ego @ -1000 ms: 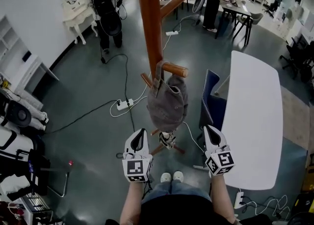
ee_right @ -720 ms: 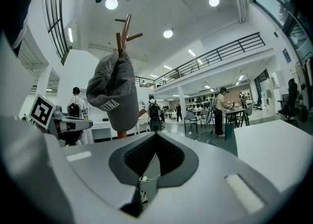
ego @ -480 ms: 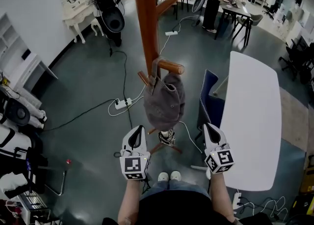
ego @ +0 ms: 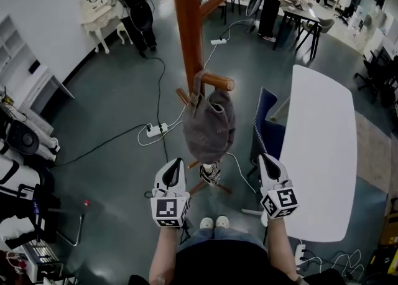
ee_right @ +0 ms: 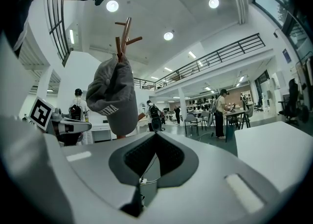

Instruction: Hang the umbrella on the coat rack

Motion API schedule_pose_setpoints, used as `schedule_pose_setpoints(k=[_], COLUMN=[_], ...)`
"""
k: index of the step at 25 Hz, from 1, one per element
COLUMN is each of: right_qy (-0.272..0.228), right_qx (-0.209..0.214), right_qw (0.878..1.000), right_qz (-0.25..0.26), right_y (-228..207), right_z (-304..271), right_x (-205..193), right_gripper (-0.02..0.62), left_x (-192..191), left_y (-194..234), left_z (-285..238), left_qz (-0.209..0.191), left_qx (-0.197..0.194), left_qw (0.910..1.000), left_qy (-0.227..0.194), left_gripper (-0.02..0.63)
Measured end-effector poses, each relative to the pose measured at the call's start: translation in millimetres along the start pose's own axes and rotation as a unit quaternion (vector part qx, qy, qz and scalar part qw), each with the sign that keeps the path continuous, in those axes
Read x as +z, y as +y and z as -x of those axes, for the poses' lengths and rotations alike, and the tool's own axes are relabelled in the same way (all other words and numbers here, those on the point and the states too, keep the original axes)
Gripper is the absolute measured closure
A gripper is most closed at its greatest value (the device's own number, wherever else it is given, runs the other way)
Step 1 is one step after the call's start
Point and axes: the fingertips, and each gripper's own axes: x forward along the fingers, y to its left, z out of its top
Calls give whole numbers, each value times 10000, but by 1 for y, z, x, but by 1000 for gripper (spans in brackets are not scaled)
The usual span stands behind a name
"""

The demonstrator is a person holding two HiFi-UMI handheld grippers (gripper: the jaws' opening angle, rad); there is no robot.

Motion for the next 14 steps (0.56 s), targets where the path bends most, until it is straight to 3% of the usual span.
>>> schedule_pose_setpoints(k=[14], right_qy=[-6], right_qx=[5], right_qw=[10000], right_qz=[5], right_y=[4], right_z=[-3], right_x=[-1], right_gripper=[589], left_x=[-1], left_y=[2], left_z=[3], left_qz=[12], left_qx=[-85], left_qw=[10000], left_qy=[23], left_gripper=[598])
